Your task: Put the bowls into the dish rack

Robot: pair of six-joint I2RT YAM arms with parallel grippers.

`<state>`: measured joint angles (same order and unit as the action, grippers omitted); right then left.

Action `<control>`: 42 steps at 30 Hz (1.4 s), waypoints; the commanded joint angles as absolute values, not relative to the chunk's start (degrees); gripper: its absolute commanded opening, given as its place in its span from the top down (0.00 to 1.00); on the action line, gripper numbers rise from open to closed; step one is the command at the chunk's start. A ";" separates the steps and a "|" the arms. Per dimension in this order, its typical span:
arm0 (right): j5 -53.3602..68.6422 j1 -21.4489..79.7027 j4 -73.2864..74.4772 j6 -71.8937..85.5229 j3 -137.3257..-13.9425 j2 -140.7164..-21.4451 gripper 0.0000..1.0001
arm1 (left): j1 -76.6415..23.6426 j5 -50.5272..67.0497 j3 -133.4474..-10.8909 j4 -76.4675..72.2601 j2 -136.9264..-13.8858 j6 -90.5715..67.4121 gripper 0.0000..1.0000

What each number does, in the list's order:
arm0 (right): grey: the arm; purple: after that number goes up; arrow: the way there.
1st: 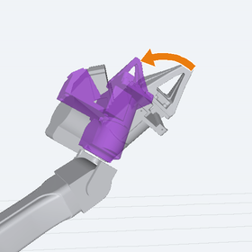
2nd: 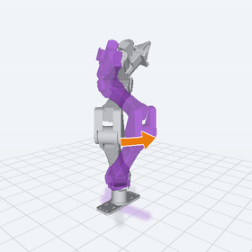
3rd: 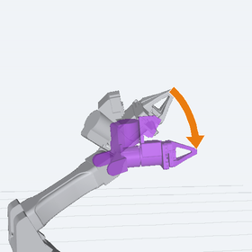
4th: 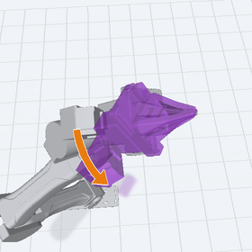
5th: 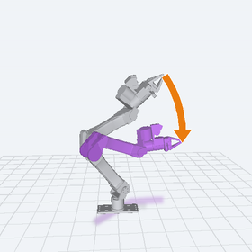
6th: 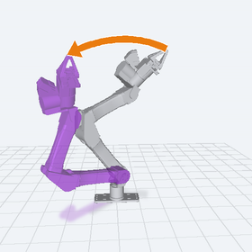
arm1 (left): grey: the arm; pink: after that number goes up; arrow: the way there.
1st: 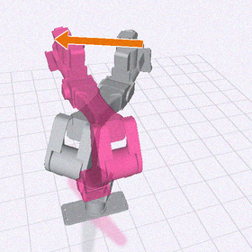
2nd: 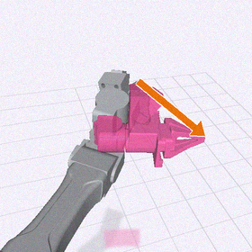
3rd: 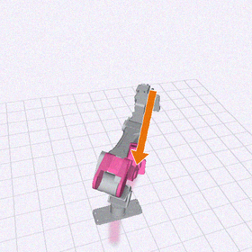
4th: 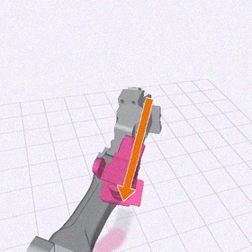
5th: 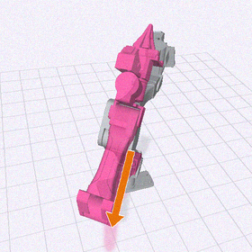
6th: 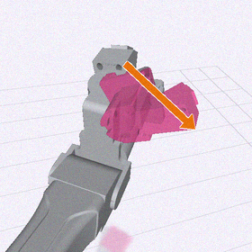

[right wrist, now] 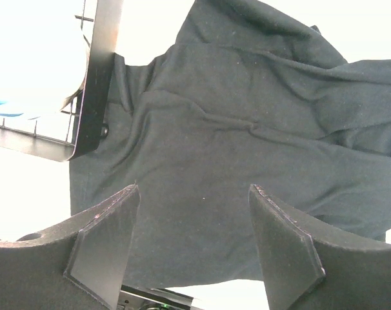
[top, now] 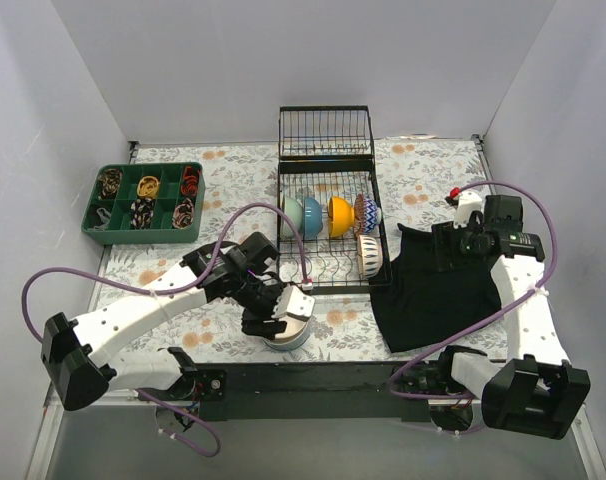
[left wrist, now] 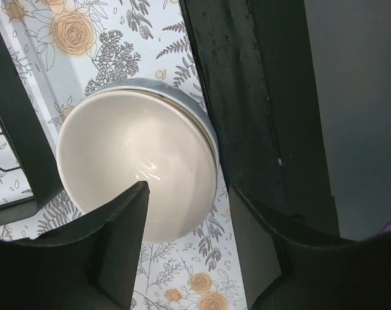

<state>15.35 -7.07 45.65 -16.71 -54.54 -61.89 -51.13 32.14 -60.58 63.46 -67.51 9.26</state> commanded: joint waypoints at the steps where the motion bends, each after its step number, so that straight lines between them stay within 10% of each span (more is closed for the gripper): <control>1: 15.38 -7.29 44.82 -16.26 -53.70 -59.33 0.23 | -53.08 29.45 -58.36 58.62 -68.03 8.61 0.49; 16: 14.68 -7.29 44.74 -16.44 -53.70 -58.27 0.23 | -54.76 30.50 -53.80 57.75 -68.91 9.05 0.66; 25: 14.33 -7.29 44.56 -16.52 -53.44 -58.27 0.23 | -54.84 31.20 -55.63 61.51 -68.73 8.44 1.00; 42: 13.80 -7.29 44.74 -16.79 -53.61 -59.41 0.23 | -54.76 31.90 -80.24 68.12 -77.60 1.50 1.00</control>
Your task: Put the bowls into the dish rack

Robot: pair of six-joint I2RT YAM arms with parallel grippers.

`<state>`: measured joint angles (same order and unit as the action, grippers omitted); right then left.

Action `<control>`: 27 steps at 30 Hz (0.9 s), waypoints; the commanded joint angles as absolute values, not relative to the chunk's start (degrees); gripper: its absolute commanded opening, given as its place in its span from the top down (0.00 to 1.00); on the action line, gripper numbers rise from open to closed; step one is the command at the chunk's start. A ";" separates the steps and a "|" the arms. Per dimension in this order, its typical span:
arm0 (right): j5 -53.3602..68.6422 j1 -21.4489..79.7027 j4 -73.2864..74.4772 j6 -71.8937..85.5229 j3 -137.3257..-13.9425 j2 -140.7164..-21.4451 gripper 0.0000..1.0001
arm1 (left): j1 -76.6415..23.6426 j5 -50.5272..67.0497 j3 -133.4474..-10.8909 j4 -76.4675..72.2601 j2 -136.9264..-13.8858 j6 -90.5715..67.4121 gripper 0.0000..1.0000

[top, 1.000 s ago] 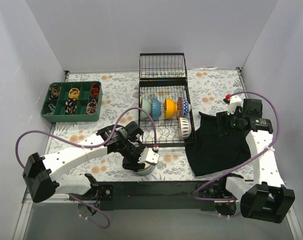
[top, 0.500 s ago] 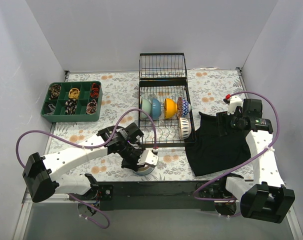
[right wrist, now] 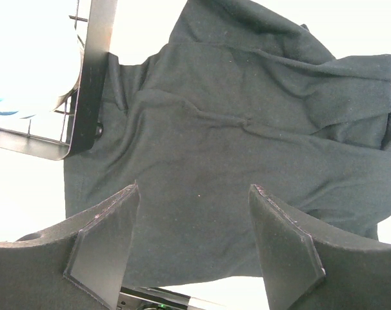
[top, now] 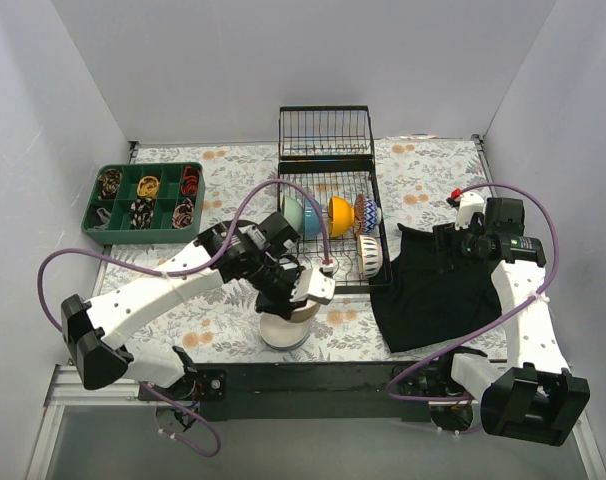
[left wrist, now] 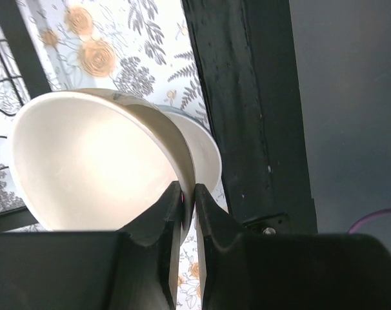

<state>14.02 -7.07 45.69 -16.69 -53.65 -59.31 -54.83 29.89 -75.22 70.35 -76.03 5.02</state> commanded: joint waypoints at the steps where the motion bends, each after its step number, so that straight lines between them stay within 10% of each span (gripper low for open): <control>1: 13.54 -7.21 44.82 -16.79 -53.70 -59.33 0.23 | -54.76 32.25 -81.46 65.42 -78.30 0.36 1.00; 27: 2.56 -7.21 56.51 -19.42 -64.25 -63.20 0.24 | -40.96 48.00 -50.29 -40.10 -87.01 -78.11 1.00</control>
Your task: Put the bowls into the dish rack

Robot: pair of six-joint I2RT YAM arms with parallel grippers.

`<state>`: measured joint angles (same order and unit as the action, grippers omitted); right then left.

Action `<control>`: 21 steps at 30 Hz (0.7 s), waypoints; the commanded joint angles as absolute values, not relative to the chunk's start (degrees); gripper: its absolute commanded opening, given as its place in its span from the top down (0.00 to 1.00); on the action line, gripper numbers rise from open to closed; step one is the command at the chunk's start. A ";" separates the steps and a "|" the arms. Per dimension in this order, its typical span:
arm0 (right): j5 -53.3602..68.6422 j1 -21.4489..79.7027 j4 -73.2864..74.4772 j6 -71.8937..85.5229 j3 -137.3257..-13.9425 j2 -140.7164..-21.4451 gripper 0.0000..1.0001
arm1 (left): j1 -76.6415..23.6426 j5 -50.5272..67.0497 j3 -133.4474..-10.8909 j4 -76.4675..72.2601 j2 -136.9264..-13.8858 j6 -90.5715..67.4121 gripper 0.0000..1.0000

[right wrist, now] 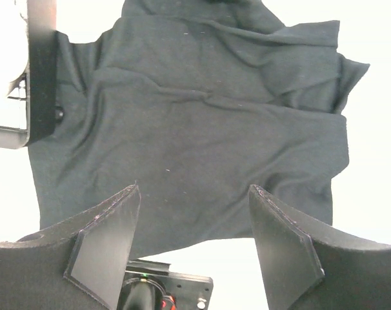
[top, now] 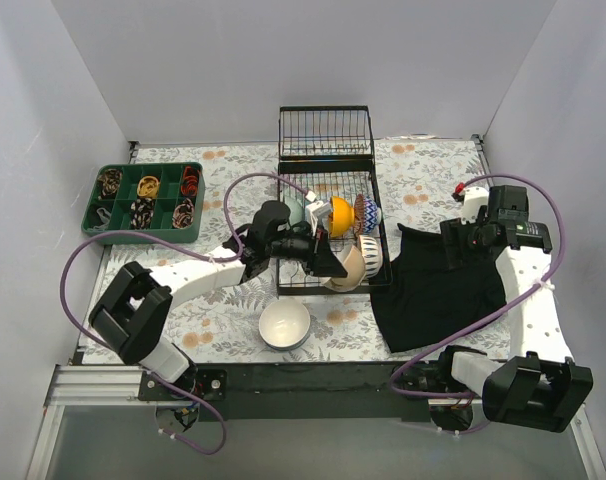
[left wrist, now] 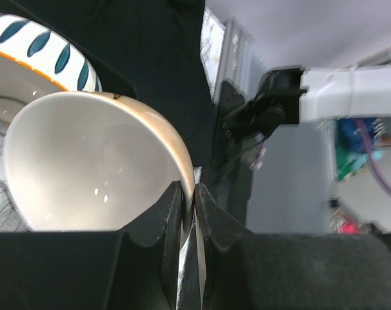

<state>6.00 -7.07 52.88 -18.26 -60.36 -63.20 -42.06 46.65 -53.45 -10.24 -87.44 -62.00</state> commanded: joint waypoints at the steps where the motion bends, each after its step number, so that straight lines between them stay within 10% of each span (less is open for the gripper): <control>1: 2.11 -7.29 56.69 -19.60 -64.25 -63.02 0.25 | -40.43 47.21 -48.27 -42.51 -87.45 -80.05 1.00; 21: -2.20 -7.29 59.59 -20.21 -62.93 -63.10 0.25 | -37.79 41.40 -41.22 -60.99 -96.85 -97.47 1.00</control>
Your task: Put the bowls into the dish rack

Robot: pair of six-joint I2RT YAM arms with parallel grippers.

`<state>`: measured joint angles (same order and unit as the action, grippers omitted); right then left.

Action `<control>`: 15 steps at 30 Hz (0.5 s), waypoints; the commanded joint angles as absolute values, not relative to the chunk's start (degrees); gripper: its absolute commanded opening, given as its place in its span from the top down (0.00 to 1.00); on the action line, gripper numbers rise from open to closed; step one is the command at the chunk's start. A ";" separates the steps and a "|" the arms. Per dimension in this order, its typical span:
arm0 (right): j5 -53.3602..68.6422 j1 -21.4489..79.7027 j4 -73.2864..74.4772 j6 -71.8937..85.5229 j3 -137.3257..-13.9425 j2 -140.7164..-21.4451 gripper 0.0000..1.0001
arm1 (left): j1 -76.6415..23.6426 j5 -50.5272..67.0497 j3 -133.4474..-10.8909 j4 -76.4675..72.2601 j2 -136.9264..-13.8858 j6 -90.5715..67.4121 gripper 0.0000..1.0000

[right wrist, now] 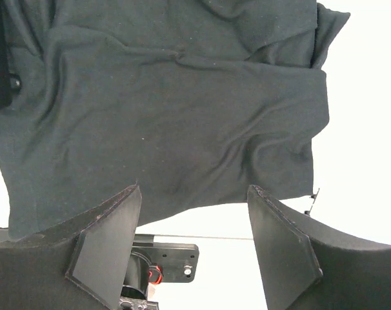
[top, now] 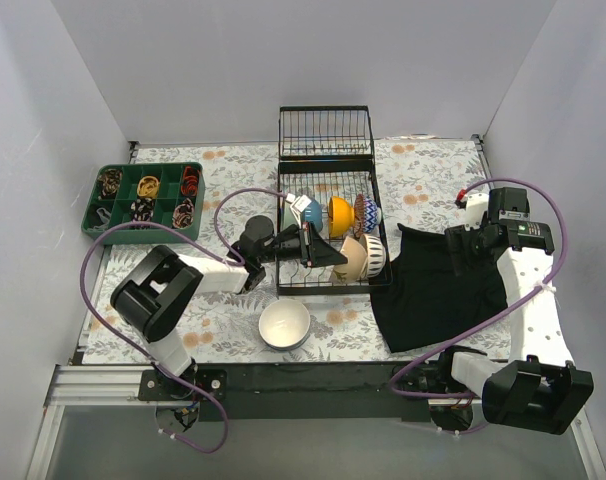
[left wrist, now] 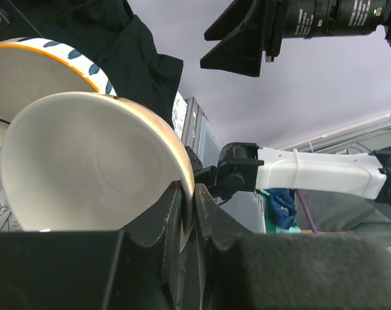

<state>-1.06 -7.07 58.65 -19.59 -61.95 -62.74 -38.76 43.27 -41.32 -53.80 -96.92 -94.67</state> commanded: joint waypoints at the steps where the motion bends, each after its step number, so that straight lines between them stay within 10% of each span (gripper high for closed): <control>1: -2.11 -7.21 59.59 -20.21 -63.02 -63.11 0.25 | -37.62 41.05 -41.13 -60.91 -97.12 -97.99 1.00; 15: -2.55 -7.29 59.77 -20.83 -63.28 -65.30 0.25 | -35.16 41.93 -42.01 -73.90 -106.77 -110.02 1.00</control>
<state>-2.20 -7.07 59.07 -19.94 -61.98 -64.71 -35.33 41.36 -40.62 -62.15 -104.79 -104.29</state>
